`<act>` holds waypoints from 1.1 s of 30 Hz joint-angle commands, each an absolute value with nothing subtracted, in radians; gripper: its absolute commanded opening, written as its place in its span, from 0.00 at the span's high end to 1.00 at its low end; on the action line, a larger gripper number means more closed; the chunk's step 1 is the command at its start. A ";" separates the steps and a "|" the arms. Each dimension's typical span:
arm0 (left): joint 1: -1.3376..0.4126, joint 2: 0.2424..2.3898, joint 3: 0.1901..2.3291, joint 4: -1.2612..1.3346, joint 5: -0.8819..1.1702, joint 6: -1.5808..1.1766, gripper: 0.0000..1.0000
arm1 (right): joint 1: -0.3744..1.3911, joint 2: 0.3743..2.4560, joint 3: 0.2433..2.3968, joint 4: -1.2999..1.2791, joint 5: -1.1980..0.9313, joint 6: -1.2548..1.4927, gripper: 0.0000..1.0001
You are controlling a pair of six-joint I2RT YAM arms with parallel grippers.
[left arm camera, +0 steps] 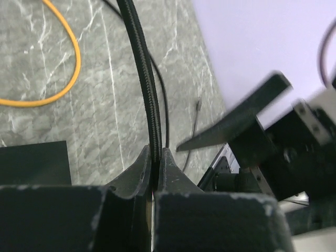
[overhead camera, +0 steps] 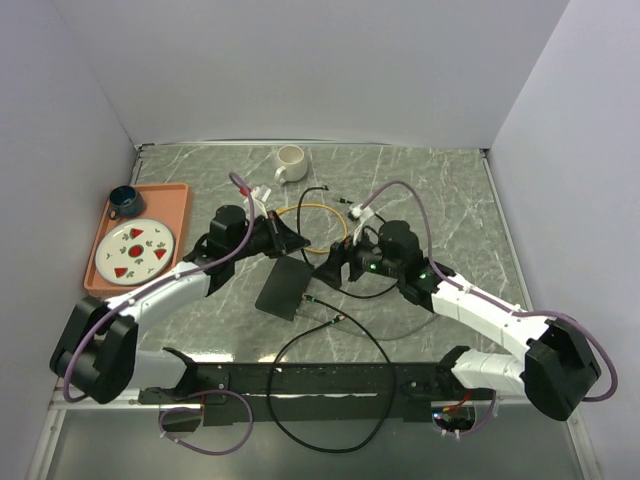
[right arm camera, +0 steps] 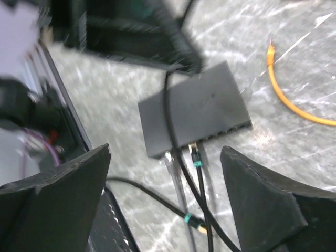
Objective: Insert the plug into the switch port
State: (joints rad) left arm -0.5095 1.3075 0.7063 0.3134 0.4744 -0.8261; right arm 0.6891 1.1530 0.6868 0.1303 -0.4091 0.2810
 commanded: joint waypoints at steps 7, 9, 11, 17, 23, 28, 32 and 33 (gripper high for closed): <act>-0.595 1.155 0.627 0.331 0.316 -0.738 0.99 | 0.428 1.280 0.689 0.644 -0.773 0.868 0.02; -0.629 1.132 0.620 0.319 0.281 -0.733 0.99 | 0.414 1.313 0.693 0.756 -0.799 0.935 0.01; -0.664 1.115 0.626 0.296 0.203 -0.698 0.99 | 0.397 1.365 0.706 0.823 -0.834 1.040 0.01; -0.753 1.077 0.611 0.265 0.080 -0.647 0.99 | 0.368 1.509 0.742 1.092 -0.905 1.310 0.01; -0.827 1.049 0.594 0.250 0.003 -0.604 0.99 | 0.364 1.566 0.784 1.058 -0.908 1.338 0.01; -0.903 1.037 0.597 0.241 -0.058 -0.558 0.99 | 0.357 1.633 0.830 1.083 -0.925 1.394 0.02; -0.943 1.028 0.598 0.236 -0.075 -0.548 0.99 | 0.354 1.672 0.859 1.115 -0.930 1.428 0.10; -0.956 1.026 0.595 0.242 -0.078 -0.551 0.99 | 0.353 1.678 0.862 1.130 -0.928 1.433 0.11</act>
State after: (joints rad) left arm -0.9211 1.0569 0.5961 0.2157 -0.0238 -0.5873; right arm 0.3637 1.6539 0.8074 1.0149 -0.9100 1.3811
